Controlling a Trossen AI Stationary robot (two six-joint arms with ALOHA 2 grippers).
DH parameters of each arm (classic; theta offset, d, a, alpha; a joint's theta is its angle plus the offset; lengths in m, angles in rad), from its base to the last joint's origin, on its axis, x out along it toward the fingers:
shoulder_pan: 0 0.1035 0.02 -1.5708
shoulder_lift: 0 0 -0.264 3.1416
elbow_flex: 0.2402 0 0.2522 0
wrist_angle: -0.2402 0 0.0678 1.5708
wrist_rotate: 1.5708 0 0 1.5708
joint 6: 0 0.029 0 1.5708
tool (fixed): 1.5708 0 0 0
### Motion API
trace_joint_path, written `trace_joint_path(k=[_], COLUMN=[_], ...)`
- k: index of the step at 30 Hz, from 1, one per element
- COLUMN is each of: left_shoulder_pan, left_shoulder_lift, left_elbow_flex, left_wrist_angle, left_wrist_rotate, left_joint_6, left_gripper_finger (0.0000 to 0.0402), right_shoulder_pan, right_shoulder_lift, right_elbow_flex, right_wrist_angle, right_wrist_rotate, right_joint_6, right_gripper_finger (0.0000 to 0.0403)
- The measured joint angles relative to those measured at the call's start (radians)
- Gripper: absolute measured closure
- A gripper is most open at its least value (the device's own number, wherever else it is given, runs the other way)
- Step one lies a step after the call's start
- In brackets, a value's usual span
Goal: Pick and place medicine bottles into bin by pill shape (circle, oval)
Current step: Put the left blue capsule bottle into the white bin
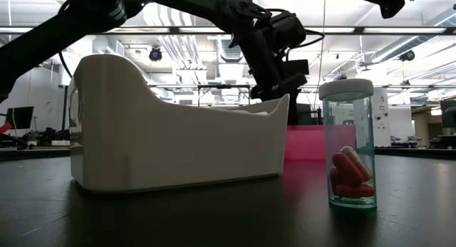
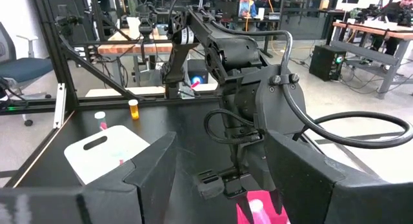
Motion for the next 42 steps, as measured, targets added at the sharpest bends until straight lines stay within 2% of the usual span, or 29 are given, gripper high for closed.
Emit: trace_joint_path(k=[6,16,20,26,31,33,35,37,42], left_shoulder_pan=[0.000,-0.036,-0.090,-0.211,-0.305,-0.338,-0.366,-0.388,-0.423], left_shoulder_lift=[-0.001,-0.094,-0.142,-0.239,-0.326,-0.376,-0.429,-0.483,-0.624], left_elbow_flex=[0.000,0.001,-0.005,-0.034,-0.117,-0.164,-0.212,-0.269,-0.420], left_wrist_angle=[0.000,-0.007,-0.026,-0.020,-0.030,-0.037,-0.039,-0.054,-0.051], left_wrist_rotate=[-0.001,-0.006,-0.008,-0.011,-0.048,-0.078,-0.101,-0.113,-0.128], left_joint_6=[0.003,0.005,0.028,0.075,0.079,0.048,-0.005,-0.073,-0.265], left_gripper_finger=[0.0160,0.0158,0.0158,0.0158,0.0158,0.0158,0.0158,0.0158,0.0158], right_shoulder_pan=[0.000,0.000,0.000,-0.001,0.000,0.000,0.000,-0.002,-0.002], right_shoulder_lift=[0.000,0.000,0.003,0.033,0.093,0.119,0.155,0.191,0.247], right_elbow_flex=[-0.003,-0.007,-0.007,-0.018,-0.024,-0.028,-0.031,-0.033,-0.021], right_wrist_angle=[0.000,0.000,0.023,0.162,0.258,0.337,0.399,0.397,0.391], right_wrist_rotate=[0.000,0.000,0.001,0.011,0.029,0.085,0.193,0.255,0.256], right_joint_6=[0.000,-0.007,-0.008,-0.011,-0.059,-0.063,-0.041,-0.040,-0.046], right_gripper_finger=[0.0179,0.0179,0.0179,0.0179,0.0179,0.0179,0.0179,0.0179,0.0179])
